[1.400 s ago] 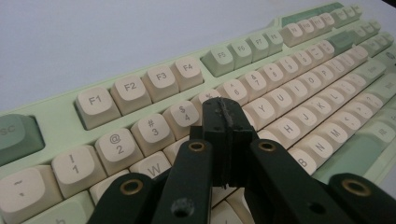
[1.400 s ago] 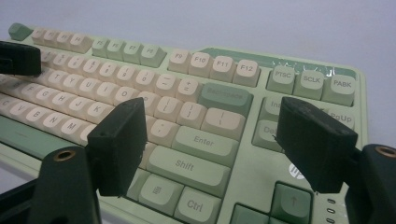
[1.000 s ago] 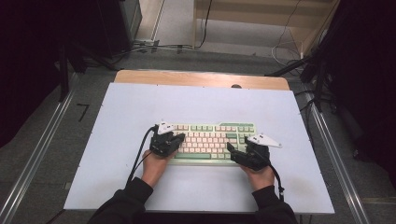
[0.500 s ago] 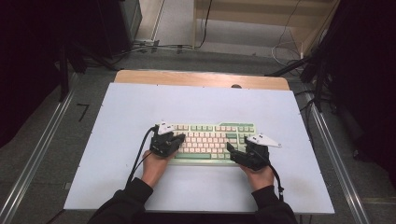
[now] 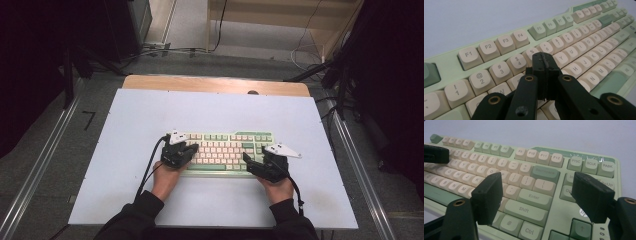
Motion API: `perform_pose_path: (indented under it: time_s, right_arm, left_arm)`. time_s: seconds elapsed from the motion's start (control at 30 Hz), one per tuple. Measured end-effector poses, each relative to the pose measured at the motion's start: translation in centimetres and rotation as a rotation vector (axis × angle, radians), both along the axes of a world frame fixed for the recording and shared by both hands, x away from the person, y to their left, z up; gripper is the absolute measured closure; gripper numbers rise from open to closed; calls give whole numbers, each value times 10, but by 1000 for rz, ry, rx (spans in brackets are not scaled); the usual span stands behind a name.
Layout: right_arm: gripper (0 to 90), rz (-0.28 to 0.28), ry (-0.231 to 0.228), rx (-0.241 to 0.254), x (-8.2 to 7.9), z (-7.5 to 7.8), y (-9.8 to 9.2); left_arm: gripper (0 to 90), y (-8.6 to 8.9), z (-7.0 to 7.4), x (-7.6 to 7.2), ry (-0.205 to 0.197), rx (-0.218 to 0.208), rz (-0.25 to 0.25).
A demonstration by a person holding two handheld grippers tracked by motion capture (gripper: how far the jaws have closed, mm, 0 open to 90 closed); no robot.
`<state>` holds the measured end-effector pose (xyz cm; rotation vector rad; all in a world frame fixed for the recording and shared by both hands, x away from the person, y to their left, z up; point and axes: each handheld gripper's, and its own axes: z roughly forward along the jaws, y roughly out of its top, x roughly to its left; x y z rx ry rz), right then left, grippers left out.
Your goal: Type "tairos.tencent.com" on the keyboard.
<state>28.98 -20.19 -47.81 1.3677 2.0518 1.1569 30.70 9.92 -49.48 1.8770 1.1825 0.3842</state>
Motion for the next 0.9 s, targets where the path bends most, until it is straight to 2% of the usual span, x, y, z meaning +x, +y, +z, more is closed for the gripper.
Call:
perform_pose_path:
  time_s: [0.2, 0.33, 0.4, 0.43, 0.47, 0.53, 0.57, 0.6, 0.63, 0.7, 0.73, 0.77, 0.8, 0.9]
  right_arm:
    - [236, 3, -1, -3, 0, 0, 0]
    - [236, 1, 2, -1, 0, 0, 0]
    - [238, 1, 2, 0, 0, 0, 0]
    - [238, 1, 2, 0, 0, 0, 0]
    - [245, 0, 1, 0, 0, 0, 0]
    - [272, 1, -1, 0, 0, 0, 0]
    - [272, 1, -1, 0, 0, 0, 0]
    - [316, 7, -4, -2, 1, 0, 0]
    - [316, 7, -4, -2, 1, 0, 0]
    - [381, 24, 11, 7, 3, -1, 1]
    - [439, 39, 18, 8, 5, -1, 3]
    - [470, 46, 19, 9, 5, -1, 5]
    - [470, 46, 19, 9, 5, -1, 5]
    - [560, 65, 19, 9, 8, -1, 10]
  left_arm:
    - [900, 0, -1, 0, 11, -1, -2]
    - [893, 2, 4, -2, -19, -33, -3]
    - [820, 3, 7, -4, -36, -55, -6]
    - [820, 4, 9, -5, -43, -62, -7]
    - [721, 5, 11, -6, -49, -74, -4]
    - [619, 7, 14, -7, -60, -88, 2]
    - [619, 8, 15, -8, -65, -94, 6]
    - [557, 9, 16, -10, -66, -95, 7]
    - [557, 9, 17, -11, -66, -99, 12]
    - [532, 10, 18, -15, -69, -97, 13]
    - [465, 9, 19, -17, -74, -97, 15]
    - [442, 9, 19, -19, -75, -89, 16]
    - [442, 9, 20, -21, -79, -83, 17]
    - [375, 12, 20, -26, -83, -71, 32]
